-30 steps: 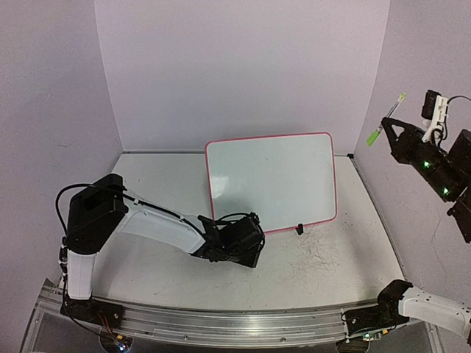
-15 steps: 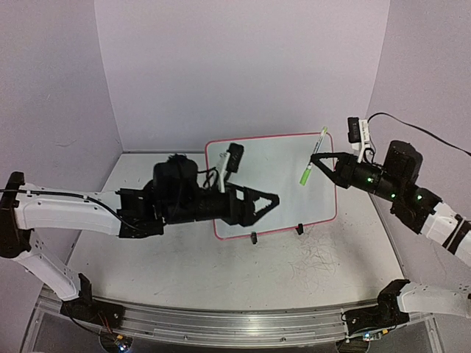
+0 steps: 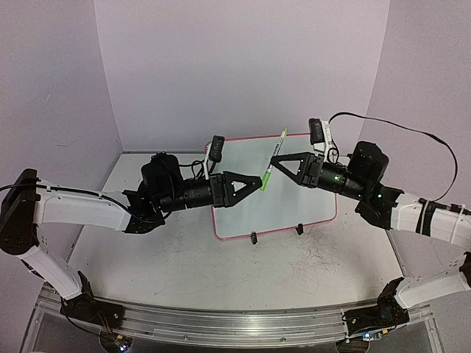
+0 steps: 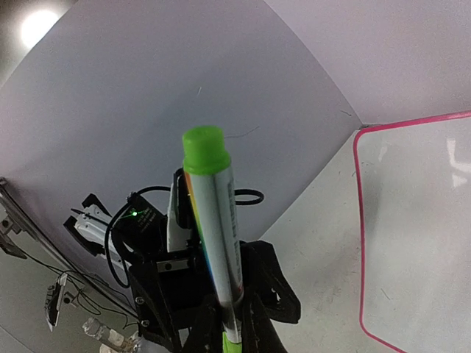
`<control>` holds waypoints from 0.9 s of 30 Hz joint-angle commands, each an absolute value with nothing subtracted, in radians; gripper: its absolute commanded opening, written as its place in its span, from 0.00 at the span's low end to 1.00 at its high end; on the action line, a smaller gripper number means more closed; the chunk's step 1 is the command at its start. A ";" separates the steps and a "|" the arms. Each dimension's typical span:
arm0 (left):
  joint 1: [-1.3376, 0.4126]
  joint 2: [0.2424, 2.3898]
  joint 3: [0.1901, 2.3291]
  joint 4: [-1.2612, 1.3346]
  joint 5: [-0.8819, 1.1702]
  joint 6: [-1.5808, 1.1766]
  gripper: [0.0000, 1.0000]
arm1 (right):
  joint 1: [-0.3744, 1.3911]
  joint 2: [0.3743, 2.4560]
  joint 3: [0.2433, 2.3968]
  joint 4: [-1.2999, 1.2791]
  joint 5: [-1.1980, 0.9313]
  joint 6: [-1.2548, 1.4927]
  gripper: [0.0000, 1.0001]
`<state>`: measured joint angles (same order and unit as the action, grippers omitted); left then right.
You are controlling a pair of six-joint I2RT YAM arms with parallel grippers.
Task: Write a sentence on the whiteboard
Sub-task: Open the pen cap at the center of the board.
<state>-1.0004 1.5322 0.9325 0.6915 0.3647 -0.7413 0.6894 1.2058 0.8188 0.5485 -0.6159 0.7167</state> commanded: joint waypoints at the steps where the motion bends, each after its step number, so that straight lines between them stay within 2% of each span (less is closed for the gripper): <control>1: -0.999 1.518 0.972 0.789 0.410 -0.729 0.78 | 0.709 1.236 0.888 0.665 -0.632 0.771 0.00; 8: -0.999 1.536 0.992 0.789 0.423 -0.726 0.61 | 0.719 1.259 0.903 0.678 -0.650 0.785 0.00; 13: -0.999 1.546 1.008 0.790 0.432 -0.720 0.58 | 0.721 1.270 0.905 0.680 -0.659 0.789 0.00; 17: -0.999 1.559 1.026 0.790 0.438 -0.716 0.52 | 0.725 1.277 0.902 0.684 -0.670 0.795 0.00; 27: -0.999 1.584 1.031 0.790 0.445 -0.732 0.21 | 0.727 1.266 0.895 0.698 -0.659 0.808 0.00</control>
